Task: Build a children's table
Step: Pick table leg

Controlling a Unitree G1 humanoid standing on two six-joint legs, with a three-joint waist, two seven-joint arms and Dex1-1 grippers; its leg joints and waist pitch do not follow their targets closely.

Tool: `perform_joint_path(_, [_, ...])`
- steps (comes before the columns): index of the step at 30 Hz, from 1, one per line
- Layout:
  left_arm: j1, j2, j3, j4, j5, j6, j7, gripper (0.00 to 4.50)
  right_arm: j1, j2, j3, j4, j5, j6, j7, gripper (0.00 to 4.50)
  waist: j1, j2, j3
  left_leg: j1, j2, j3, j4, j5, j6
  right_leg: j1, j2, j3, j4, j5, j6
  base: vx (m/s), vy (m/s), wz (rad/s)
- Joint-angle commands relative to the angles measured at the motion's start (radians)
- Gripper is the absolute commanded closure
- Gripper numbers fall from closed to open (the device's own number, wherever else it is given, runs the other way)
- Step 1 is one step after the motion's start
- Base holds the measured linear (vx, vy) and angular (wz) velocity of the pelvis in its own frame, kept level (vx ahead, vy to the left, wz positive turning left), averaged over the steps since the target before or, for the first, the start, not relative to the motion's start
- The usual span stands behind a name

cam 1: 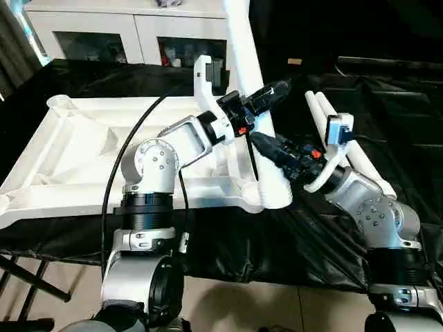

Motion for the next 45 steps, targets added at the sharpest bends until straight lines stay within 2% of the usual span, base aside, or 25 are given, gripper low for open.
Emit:
perform_joint_path(1, [-0.011, 0.004, -0.004, 0.004, 0.034, -0.021, 0.049, 1.45, -0.019, 0.001, 0.029, -0.043, -0.052, -0.044, -0.038, 2.68, -0.001, -0.013, -0.083, 0.026, 0.017, -0.014, -0.065, -0.194, 0.013, 0.049, -0.041, 0.014, -0.083, -0.264, -0.156, 0.000, 0.000, 0.00])
perform_joint_path(3, [-0.020, -0.003, 0.001, 0.018, 0.062, -0.041, 0.108, 1.78, -0.037, 0.021, 0.058, -0.042, -0.117, -0.094, -0.098, 2.68, -0.004, -0.011, -0.083, 0.024, 0.016, -0.014, -0.065, -0.189, 0.005, 0.047, -0.041, 0.014, -0.081, -0.254, -0.148, 0.000, 0.000, 0.00])
perform_joint_path(5, [-0.024, -0.010, -0.005, 0.032, 0.098, -0.075, 0.167, 1.81, -0.062, 0.047, 0.089, -0.036, -0.179, -0.129, -0.173, 2.68, -0.008, -0.009, -0.084, 0.026, 0.015, -0.013, -0.064, -0.190, 0.006, 0.047, -0.039, 0.015, -0.080, -0.242, -0.153, 0.000, 0.000, 0.00])
perform_joint_path(7, [-0.025, -0.012, -0.010, 0.038, 0.114, -0.097, 0.186, 1.90, -0.075, 0.061, 0.109, -0.033, -0.207, -0.139, -0.210, 2.68, -0.008, -0.008, -0.084, 0.027, 0.014, -0.014, -0.064, -0.190, 0.002, 0.047, -0.039, 0.014, -0.080, -0.237, -0.154, 0.000, 0.000, 0.00])
perform_joint_path(8, [-0.025, -0.017, -0.007, 0.040, 0.116, -0.105, 0.197, 2.25, -0.081, 0.070, 0.119, -0.033, -0.220, -0.144, -0.228, 2.68, -0.008, -0.007, -0.084, 0.027, 0.015, -0.013, -0.065, -0.191, 0.003, 0.046, -0.038, 0.015, -0.079, -0.230, -0.156, 0.000, 0.000, 0.00])
perform_joint_path(12, [-0.025, -0.021, -0.011, 0.041, 0.127, -0.129, 0.223, 2.40, -0.100, 0.102, 0.137, -0.039, -0.256, -0.159, -0.295, 2.68, -0.006, -0.007, -0.086, 0.028, 0.014, -0.011, -0.063, -0.181, 0.012, 0.047, -0.036, 0.017, -0.076, -0.178, -0.169, 0.000, 0.000, 0.00])
perform_joint_path(17, [-0.029, -0.014, -0.012, 0.045, 0.135, -0.181, 0.226, 2.62, -0.115, 0.123, 0.163, -0.052, -0.294, -0.168, -0.337, 2.68, -0.007, -0.007, -0.083, 0.028, 0.015, -0.012, -0.067, -0.207, 0.002, 0.047, -0.037, 0.017, -0.077, -0.209, -0.160, 0.000, 0.000, 0.00])
perform_joint_path(19, [-0.030, -0.007, -0.017, 0.047, 0.136, -0.188, 0.210, 2.63, -0.119, 0.127, 0.156, -0.045, -0.286, -0.163, -0.338, 2.12, -0.008, -0.008, -0.084, 0.028, 0.015, -0.013, -0.068, -0.208, 0.000, 0.047, -0.037, 0.017, -0.076, -0.208, -0.155, 0.000, 0.000, 0.00])
perform_joint_path(21, [-0.026, 0.012, -0.031, 0.046, 0.123, -0.199, 0.145, 2.63, -0.125, 0.123, 0.141, -0.031, -0.251, -0.138, -0.309, 1.98, -0.008, -0.009, -0.083, 0.028, 0.013, -0.012, -0.068, -0.206, 0.003, 0.047, -0.037, 0.018, -0.077, -0.212, -0.153, 0.000, 0.000, 0.00])
perform_joint_path(22, [-0.023, 0.037, -0.048, 0.047, 0.105, -0.199, 0.063, 2.63, -0.128, 0.096, 0.137, -0.017, -0.234, -0.124, -0.267, 1.96, -0.008, -0.011, -0.084, 0.028, 0.014, -0.012, -0.068, -0.205, 0.005, 0.047, -0.037, 0.018, -0.078, -0.210, -0.153, 0.000, 0.000, 0.00])
perform_joint_path(24, [-0.017, 0.064, -0.070, 0.043, 0.093, -0.187, -0.009, 2.64, -0.121, 0.056, 0.147, -0.020, -0.201, -0.092, -0.182, 1.71, -0.006, -0.010, -0.085, 0.029, 0.014, -0.012, -0.066, -0.191, 0.013, 0.049, -0.037, 0.018, -0.073, -0.189, -0.158, 0.000, 0.000, 0.00])
perform_joint_path(25, [-0.013, 0.080, -0.083, 0.039, 0.083, -0.177, -0.054, 2.64, -0.113, 0.027, 0.158, -0.028, -0.188, -0.082, -0.122, 1.53, -0.004, -0.014, -0.086, 0.030, 0.015, -0.009, -0.064, -0.178, 0.020, 0.050, -0.036, 0.019, -0.071, -0.164, -0.166, 0.000, 0.000, 0.00])
perform_joint_path(27, [-0.003, 0.122, -0.112, 0.031, 0.051, -0.135, -0.163, 2.64, -0.093, -0.045, 0.184, -0.056, -0.144, -0.044, 0.026, 1.51, -0.001, -0.015, -0.085, 0.028, 0.014, -0.008, -0.062, -0.167, 0.033, 0.053, -0.036, 0.018, -0.067, -0.139, -0.186, 0.000, 0.000, 0.00])
perform_joint_path(29, [0.002, 0.141, -0.128, 0.025, 0.042, -0.126, -0.213, 2.64, -0.091, -0.069, 0.191, -0.062, -0.127, -0.023, 0.071, 1.51, 0.000, -0.015, -0.084, 0.026, 0.015, -0.008, -0.061, -0.161, 0.041, 0.055, -0.039, 0.019, -0.065, -0.138, -0.198, 0.000, 0.000, 0.00])
perform_joint_path(32, [0.024, 0.188, -0.176, -0.010, -0.004, -0.092, -0.367, 2.64, -0.093, -0.118, 0.207, -0.062, -0.082, 0.034, 0.189, 1.51, -0.001, -0.019, -0.085, 0.026, 0.015, -0.008, -0.059, -0.158, 0.046, 0.056, -0.042, 0.018, -0.064, -0.163, -0.215, 0.000, 0.000, 0.00])
perform_joint_path(37, [0.041, 0.224, -0.217, -0.055, -0.064, -0.054, -0.520, 2.64, -0.102, -0.152, 0.236, -0.051, -0.049, 0.075, 0.280, 1.51, -0.004, -0.018, -0.082, 0.030, 0.019, -0.007, -0.061, -0.182, 0.037, 0.051, -0.041, 0.018, -0.066, -0.201, -0.223, 0.000, 0.000, 0.00])
perform_joint_path(38, [0.046, 0.233, -0.224, -0.074, -0.097, -0.036, -0.571, 2.64, -0.105, -0.166, 0.251, -0.050, -0.040, 0.088, 0.315, 1.51, -0.002, -0.018, -0.083, 0.032, 0.019, -0.007, -0.060, -0.181, 0.035, 0.052, -0.042, 0.019, -0.064, -0.199, -0.226, 0.000, 0.000, 0.00])
perform_joint_path(41, [0.046, 0.235, -0.227, -0.080, -0.110, -0.035, -0.597, 2.64, -0.106, -0.173, 0.266, -0.050, -0.037, 0.101, 0.336, 1.86, -0.001, -0.019, -0.082, 0.029, 0.019, -0.006, -0.060, -0.173, 0.034, 0.052, -0.040, 0.019, -0.063, -0.189, -0.229, 0.000, 0.000, 0.00])
perform_joint_path(45, [0.046, 0.234, -0.224, -0.079, -0.123, -0.036, -0.614, 2.65, -0.102, -0.173, 0.273, -0.053, -0.036, 0.114, 0.351, 2.18, -0.001, -0.019, -0.082, 0.031, 0.018, -0.007, -0.059, -0.178, 0.026, 0.052, -0.041, 0.020, -0.065, -0.214, -0.215, 0.000, 0.000, 0.00])
